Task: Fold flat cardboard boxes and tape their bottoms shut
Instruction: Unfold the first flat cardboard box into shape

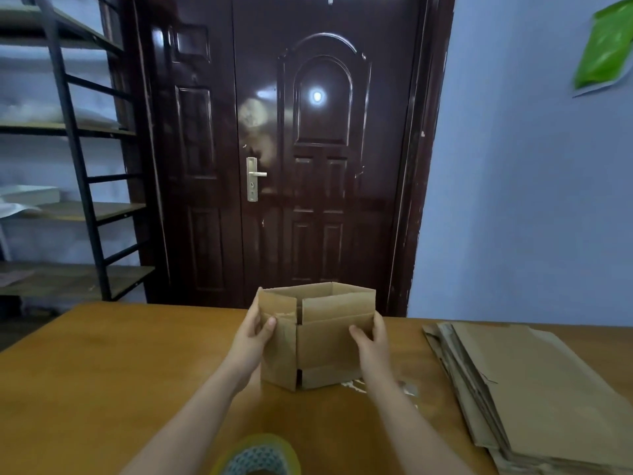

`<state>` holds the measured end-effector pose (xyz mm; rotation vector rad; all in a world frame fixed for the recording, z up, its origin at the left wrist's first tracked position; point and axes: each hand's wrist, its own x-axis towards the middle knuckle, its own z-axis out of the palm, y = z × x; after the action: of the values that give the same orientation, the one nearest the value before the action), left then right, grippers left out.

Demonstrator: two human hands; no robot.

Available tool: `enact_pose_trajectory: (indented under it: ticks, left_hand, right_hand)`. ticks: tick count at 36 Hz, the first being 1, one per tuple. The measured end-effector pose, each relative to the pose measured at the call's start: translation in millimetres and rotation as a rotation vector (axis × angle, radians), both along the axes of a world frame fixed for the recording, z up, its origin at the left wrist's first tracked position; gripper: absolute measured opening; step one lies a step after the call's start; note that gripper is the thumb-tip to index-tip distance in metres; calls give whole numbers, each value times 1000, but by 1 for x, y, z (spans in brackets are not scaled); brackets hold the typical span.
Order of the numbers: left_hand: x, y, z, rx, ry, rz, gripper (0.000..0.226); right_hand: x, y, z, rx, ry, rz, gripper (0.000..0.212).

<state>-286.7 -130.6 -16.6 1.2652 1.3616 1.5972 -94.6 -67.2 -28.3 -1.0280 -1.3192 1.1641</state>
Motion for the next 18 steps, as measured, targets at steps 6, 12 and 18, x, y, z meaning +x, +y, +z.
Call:
enact_pose_trajectory:
  ticks: [6, 12, 18]
  left_hand:
    - [-5, -9, -25, -45, 45, 12, 58]
    - [-14, -7, -53, -79, 208, 72, 53]
    - [-15, -9, -60, 2, -26, 154, 67]
  right_hand:
    - [-9, -14, -16, 22, 57, 22, 60]
    - [-18, -22, -22, 39, 24, 32, 68]
    - [-18, -24, -26, 67, -51, 44, 72]
